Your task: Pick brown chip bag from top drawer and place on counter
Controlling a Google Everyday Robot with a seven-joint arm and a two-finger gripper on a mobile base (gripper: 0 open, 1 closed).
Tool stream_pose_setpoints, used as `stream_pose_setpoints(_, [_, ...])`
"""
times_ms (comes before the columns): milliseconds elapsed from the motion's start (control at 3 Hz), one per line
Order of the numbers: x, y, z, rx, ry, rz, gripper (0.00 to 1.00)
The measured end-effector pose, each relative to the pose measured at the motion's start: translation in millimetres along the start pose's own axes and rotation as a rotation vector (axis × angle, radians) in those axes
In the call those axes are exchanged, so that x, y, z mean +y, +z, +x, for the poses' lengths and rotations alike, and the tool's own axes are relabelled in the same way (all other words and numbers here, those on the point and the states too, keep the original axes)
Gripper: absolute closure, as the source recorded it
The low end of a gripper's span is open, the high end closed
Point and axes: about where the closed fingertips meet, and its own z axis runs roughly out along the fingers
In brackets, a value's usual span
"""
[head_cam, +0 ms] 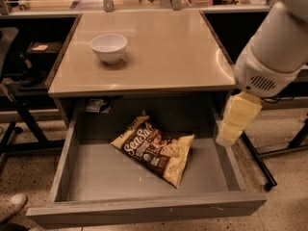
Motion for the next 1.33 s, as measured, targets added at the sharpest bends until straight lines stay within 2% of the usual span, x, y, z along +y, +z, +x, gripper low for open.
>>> stream_pose_setpoints(333, [23,58,-20,0.041,0.04,-0.077,0.0])
stream_pose_setpoints(667, [30,73,-24,0.055,0.064,-0.1,0.0])
stream_pose_setpoints(1000, [37,88,-29,0.041,0.063,-0.129,0.0])
stream_pose_setpoints(1333, [52,133,-48,0.055,0.073,-0.162,0.0])
